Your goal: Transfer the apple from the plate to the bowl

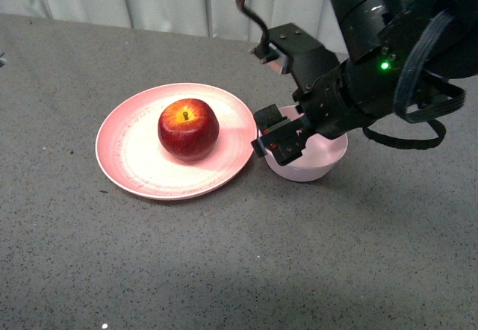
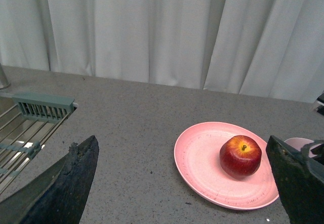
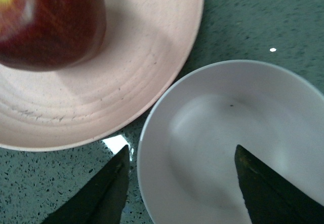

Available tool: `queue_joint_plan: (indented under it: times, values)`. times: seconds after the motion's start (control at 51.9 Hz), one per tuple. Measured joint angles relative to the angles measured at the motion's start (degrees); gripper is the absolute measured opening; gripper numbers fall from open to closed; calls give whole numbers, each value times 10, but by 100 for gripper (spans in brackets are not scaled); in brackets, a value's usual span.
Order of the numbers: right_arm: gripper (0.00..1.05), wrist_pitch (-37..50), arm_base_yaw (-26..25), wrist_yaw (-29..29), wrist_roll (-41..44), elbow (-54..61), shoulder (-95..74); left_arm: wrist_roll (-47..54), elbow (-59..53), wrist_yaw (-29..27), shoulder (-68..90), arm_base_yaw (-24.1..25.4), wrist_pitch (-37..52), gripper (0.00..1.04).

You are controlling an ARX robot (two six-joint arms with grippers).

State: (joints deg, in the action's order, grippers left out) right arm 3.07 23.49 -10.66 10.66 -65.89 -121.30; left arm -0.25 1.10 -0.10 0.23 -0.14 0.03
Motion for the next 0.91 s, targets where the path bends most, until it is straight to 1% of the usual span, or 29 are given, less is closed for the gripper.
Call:
queue_joint_plan:
  times: [0.058, 0.077, 0.173, 0.27, 0.481, 0.52, 0.539, 0.558, 0.578, 0.597, 0.616, 0.635, 0.674, 0.693, 0.732, 0.77, 0.905]
  values:
    - [75, 24, -8, 15, -14, 22, 24, 0, 0, 0, 0, 0, 0, 98]
    - [81, 39, -13, 28, -19, 35, 38, 0, 0, 0, 0, 0, 0, 98]
    - [97, 104, -31, 88, -29, 87, 87, 0, 0, 0, 0, 0, 0, 98]
    - [94, 127, -48, 126, -40, 124, 117, 0, 0, 0, 0, 0, 0, 98]
    - [95, 177, -99, 149, -69, 216, 193, 0, 0, 0, 0, 0, 0, 98]
    - [91, 250, -103, 179, -78, 241, 193, 0, 0, 0, 0, 0, 0, 98]
    - [87, 311, -104, 198, -83, 261, 190, 0, 0, 0, 0, 0, 0, 98]
    - [86, 344, -105, 206, -83, 271, 189, 0, 0, 0, 0, 0, 0, 98]
    - [82, 403, -108, 218, -86, 292, 187, 0, 0, 0, 0, 0, 0, 98]
    - [80, 435, -109, 222, -87, 303, 186, 0, 0, 1, 0, 0, 0, 98]
    - [75, 513, -114, 221, -91, 335, 186, 0, 0, 1, -1, 0, 0, 98]
    - [71, 559, -117, 217, -93, 356, 188, 0, 0, 1, 0, 0, 0, 98]
    - [64, 631, -124, 215, -94, 389, 200, 0, 0, -1, 0, 0, 0, 98]
    - [62, 645, -125, 214, -95, 396, 204, 0, 0, 0, 0, 0, 0, 98]
    - [55, 685, -131, 207, -96, 418, 225, 0, 0, 0, 0, 0, 0, 98]
    - [50, 697, -136, 203, -96, 433, 245, 0, 0, 0, 0, 0, 0, 98]
    - [23, 694, -156, 185, -97, 495, 320, 0, 0, 0, 0, 0, 0, 98]
